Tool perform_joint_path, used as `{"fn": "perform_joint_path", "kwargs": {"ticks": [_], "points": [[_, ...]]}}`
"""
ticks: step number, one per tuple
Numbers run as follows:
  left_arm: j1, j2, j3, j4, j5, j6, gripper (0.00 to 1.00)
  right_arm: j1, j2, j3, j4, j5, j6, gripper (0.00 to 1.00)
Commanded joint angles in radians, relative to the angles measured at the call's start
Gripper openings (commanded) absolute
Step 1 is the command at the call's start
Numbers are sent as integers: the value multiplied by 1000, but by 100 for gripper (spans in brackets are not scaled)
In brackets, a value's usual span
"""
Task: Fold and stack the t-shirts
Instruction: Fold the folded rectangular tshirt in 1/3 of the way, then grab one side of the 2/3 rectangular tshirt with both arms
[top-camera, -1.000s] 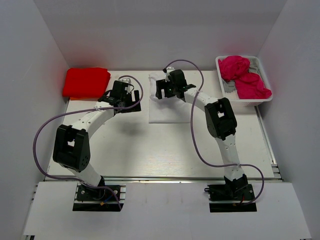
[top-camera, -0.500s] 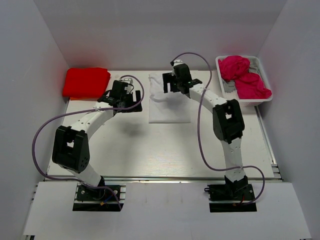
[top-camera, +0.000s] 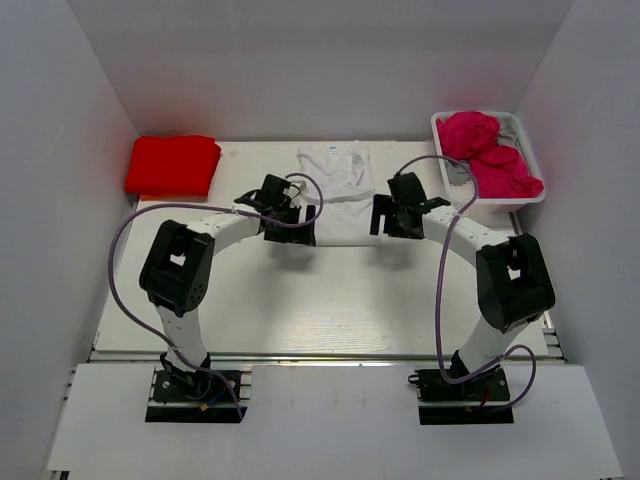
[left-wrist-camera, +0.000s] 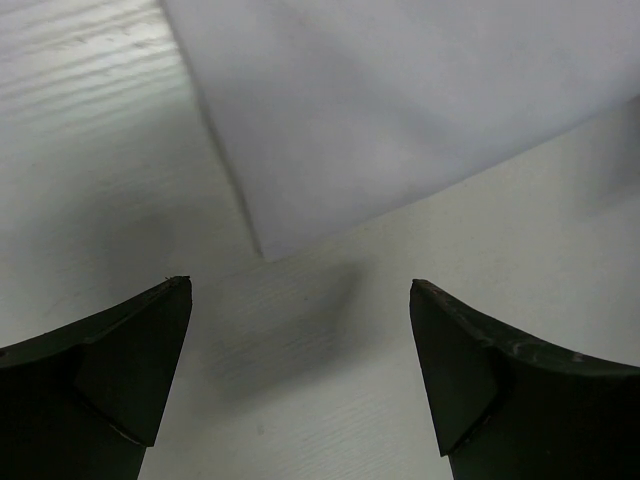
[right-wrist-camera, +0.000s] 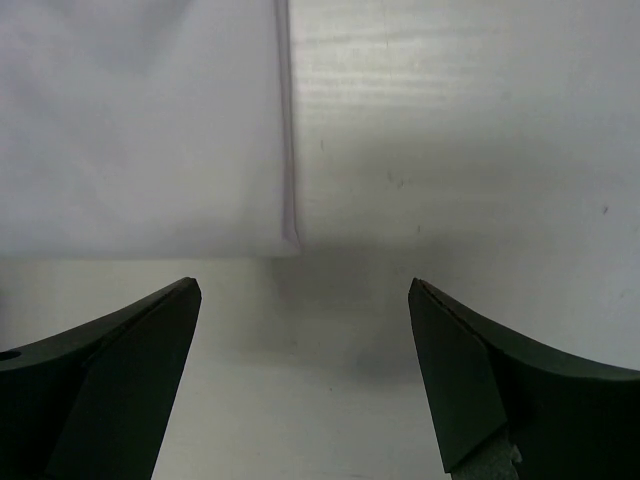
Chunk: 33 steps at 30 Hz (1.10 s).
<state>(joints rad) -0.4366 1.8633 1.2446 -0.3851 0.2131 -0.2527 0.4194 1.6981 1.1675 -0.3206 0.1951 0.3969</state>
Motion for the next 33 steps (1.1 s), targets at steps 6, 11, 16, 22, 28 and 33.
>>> {"fn": "perform_joint_path", "kwargs": {"ticks": [6,11,16,22,28,33], "points": [[-44,43,46,23,-17,4,100,-10,12,-68,-3,-86,20,90],[-53,74,58,3,-76,-14,85,-8,67,-40,6,-141,25,88],[-53,106,69,3,-98,-23,69,-11,84,-51,55,-132,28,85],[-53,128,90,-8,-109,-23,49,-18,120,-34,78,-160,25,70],[-53,119,70,14,-78,-13,22,-13,129,-46,118,-183,23,43],[-53,151,101,14,-69,-13,1,-16,143,-46,133,-184,19,14]]}}
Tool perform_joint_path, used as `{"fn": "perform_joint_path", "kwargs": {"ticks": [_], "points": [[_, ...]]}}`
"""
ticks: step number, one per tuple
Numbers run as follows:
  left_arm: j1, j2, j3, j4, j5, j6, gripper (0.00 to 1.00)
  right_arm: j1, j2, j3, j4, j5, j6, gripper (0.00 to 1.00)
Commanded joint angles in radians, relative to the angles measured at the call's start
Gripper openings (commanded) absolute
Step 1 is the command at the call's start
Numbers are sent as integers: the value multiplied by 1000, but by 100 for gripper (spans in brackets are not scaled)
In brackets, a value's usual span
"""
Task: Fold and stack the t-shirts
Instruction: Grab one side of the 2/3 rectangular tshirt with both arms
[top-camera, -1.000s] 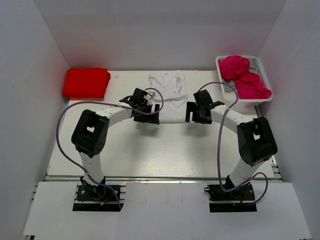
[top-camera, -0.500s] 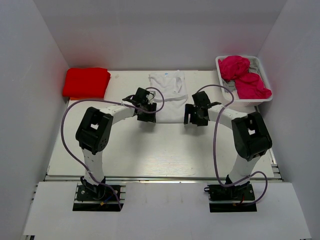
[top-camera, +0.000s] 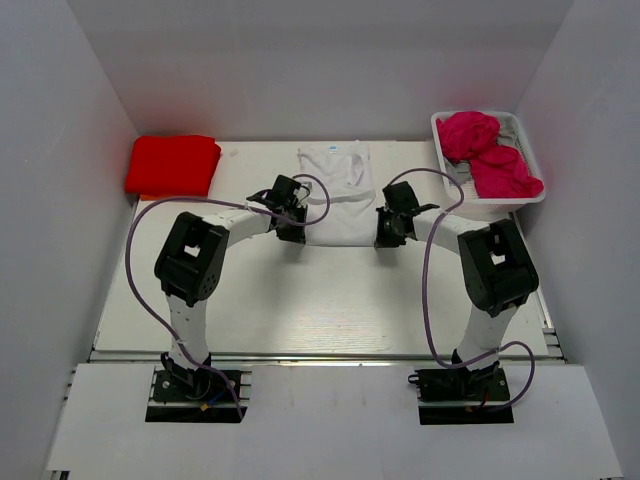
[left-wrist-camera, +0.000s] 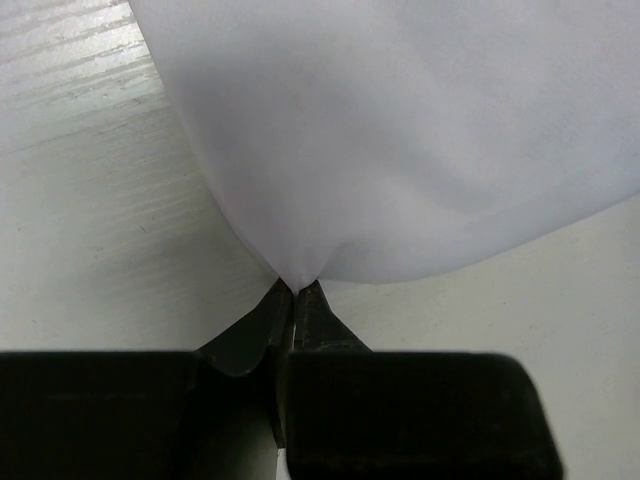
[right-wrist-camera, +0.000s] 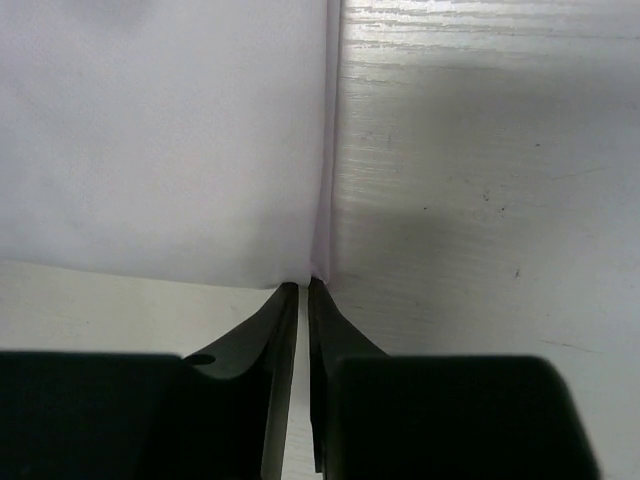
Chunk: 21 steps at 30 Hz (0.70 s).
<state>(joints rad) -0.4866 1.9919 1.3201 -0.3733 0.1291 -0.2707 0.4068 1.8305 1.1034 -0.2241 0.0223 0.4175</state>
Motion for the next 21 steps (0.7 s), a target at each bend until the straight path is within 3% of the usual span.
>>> {"fn": "perform_joint_path", "kwargs": {"ticks": [1,4,9,15,21], "points": [[-3,22,25,2,15,5,0,0,10,16,38,-13,-2,14],[-3,22,4,16,15,5,0,-3,-2,4,51,-13,-6,0],[-3,-65,-81,108,37,5,0,0,-59,-57,103,-47,-34,0],[-3,-134,-114,99,98,5,0,7,-132,-137,129,-74,-69,0],[-14,-289,-248,91,147,-39,0,15,-318,-333,123,-96,-52,0]]}}
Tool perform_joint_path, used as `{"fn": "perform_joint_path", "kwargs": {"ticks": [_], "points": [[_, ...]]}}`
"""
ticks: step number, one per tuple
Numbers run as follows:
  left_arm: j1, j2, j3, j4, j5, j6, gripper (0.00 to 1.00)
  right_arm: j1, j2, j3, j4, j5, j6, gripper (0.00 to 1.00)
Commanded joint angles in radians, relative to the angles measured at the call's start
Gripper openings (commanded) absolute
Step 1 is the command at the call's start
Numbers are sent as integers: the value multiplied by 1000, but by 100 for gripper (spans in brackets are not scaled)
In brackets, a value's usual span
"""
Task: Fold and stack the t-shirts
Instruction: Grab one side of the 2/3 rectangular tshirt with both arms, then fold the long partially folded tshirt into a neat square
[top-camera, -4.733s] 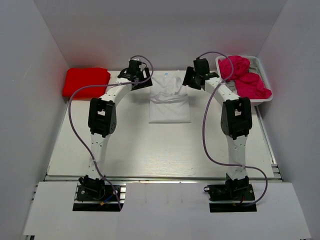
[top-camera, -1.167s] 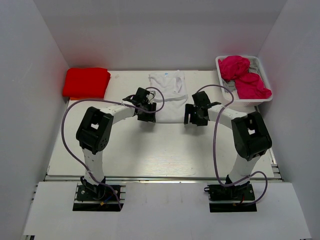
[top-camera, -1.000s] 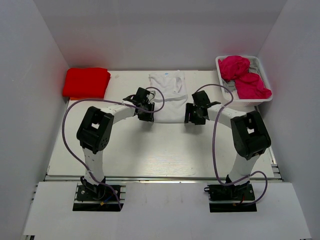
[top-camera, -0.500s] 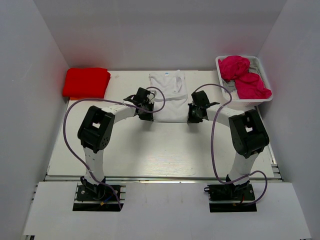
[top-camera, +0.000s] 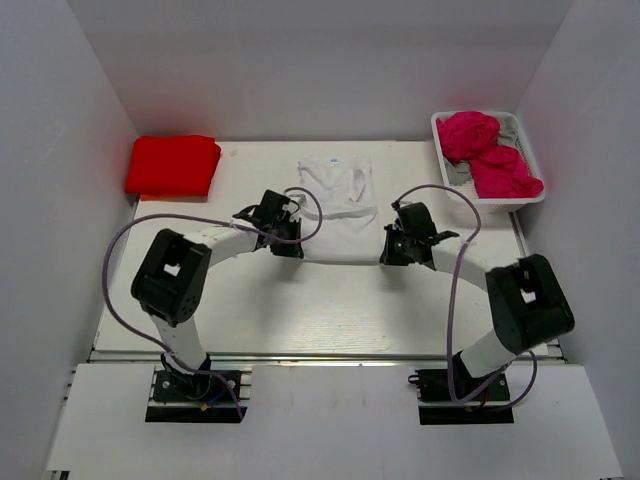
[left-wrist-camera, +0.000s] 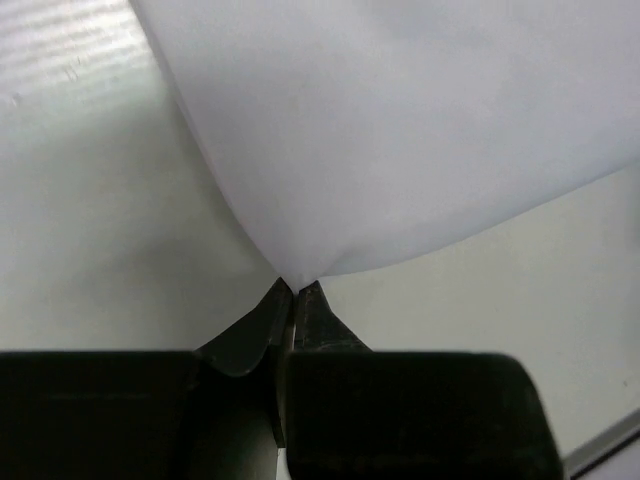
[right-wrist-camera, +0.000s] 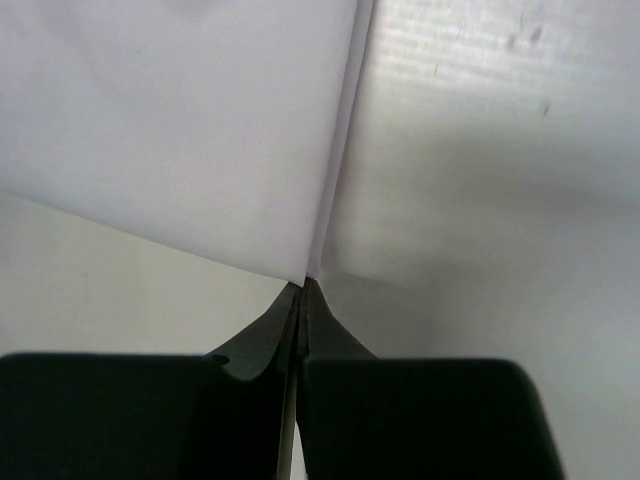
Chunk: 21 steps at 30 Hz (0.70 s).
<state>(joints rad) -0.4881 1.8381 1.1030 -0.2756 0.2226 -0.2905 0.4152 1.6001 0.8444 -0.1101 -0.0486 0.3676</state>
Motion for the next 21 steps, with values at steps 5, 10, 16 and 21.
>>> {"fn": "perform_joint_path", "kwargs": {"ticks": [5,10,16,21], "points": [[-33,-339,-130,-29,66,-41,0,31,-290,-134,-57,-49,-4,0],[-55,-436,-92,-53,72,-62,0,50,-425,-134,-72,-83,2,0],[-46,-456,17,-102,-90,-122,0,40,-424,-7,-48,44,-9,0],[-35,-352,149,-168,-197,-157,0,40,-326,155,-28,121,-19,0]]}}
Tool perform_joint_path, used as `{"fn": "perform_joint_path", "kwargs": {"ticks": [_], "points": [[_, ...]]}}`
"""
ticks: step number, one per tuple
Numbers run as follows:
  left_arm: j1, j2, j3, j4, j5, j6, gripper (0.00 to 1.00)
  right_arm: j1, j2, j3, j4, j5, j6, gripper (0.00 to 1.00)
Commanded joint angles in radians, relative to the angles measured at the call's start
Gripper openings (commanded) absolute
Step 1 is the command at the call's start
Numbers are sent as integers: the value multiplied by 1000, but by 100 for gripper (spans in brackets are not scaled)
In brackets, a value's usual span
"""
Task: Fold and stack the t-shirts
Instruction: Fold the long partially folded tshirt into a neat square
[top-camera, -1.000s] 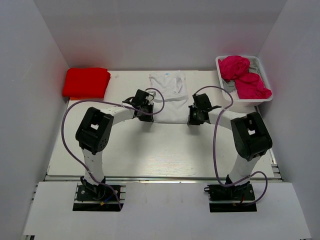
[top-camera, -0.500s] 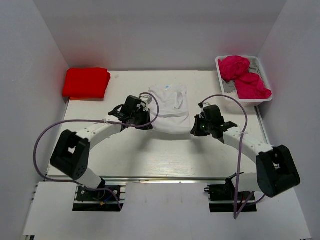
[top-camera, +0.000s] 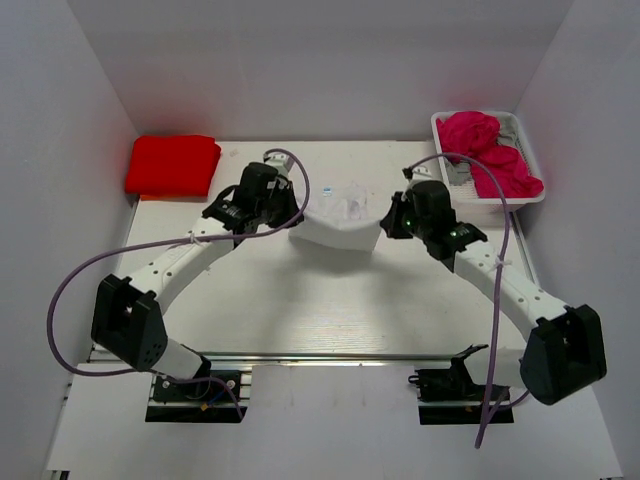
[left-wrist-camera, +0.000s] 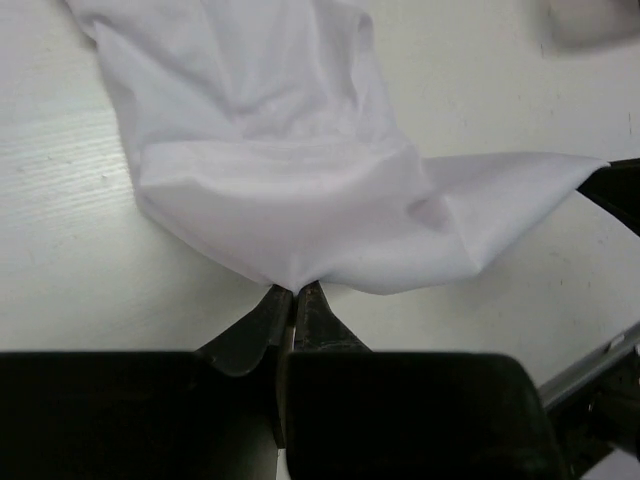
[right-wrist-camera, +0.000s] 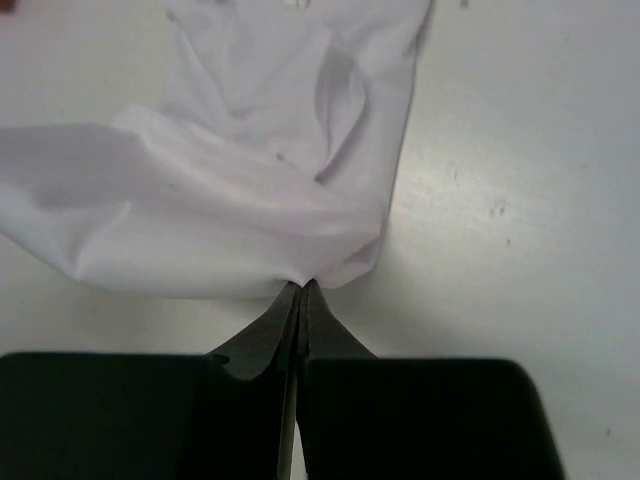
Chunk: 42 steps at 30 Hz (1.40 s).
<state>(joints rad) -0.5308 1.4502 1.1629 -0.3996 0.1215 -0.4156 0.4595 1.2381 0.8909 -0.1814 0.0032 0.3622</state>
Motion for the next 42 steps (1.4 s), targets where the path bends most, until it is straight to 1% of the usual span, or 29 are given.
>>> {"fn": "perform_joint_path", "kwargs": {"ticks": [1,2,3,4,5,6,11,12,14,15,17,19,23,27,28,29,31,34,39,40,42], "points": [[8,50,107,-44,-114,-32,0,-4,90,129,49,70,-17,0],[17,65,127,-57,-138,-46,0,-4,110,146,54,89,-20,0],[17,79,171,-70,-161,-46,0,-10,127,210,51,98,-22,0],[17,103,191,-79,-205,-46,0,-10,188,233,46,109,-26,0],[17,116,228,-88,-221,-46,0,-12,205,256,40,116,-29,0],[17,131,248,-88,-247,-46,0,-18,252,319,39,126,-32,0],[49,261,415,-168,-304,-46,0,-36,365,483,0,143,-39,0],[49,313,435,-183,-304,-46,0,-38,438,526,-28,146,-42,0],[77,364,496,-194,-289,-46,0,-47,477,585,-65,138,-40,0],[77,389,514,-194,-278,-46,0,-50,527,603,-75,136,-43,0],[103,459,565,-194,-251,-46,0,-61,558,663,-90,147,-40,0],[112,530,628,-185,-227,-20,0,-71,607,718,-112,141,-32,0],[135,607,715,-185,-217,-9,0,-90,688,807,-112,132,-40,0],[157,664,750,-130,-191,23,0,-102,764,845,-43,124,-54,0],[166,691,783,-130,-191,23,0,-102,779,856,-35,123,-61,0],[166,703,797,-121,-178,34,0,-105,808,902,-35,116,-66,0],[175,733,842,-120,-155,34,0,-113,848,942,-32,115,-77,0],[186,791,876,-110,-135,44,0,-124,908,982,-29,84,-81,0],[204,860,906,-120,-117,14,0,-142,1007,1023,35,-24,-85,0],[215,872,906,-95,-108,5,10,-140,1023,1022,42,-23,-78,0],[215,891,896,-67,-131,-5,23,-145,1051,1030,59,-16,-62,0]]}}
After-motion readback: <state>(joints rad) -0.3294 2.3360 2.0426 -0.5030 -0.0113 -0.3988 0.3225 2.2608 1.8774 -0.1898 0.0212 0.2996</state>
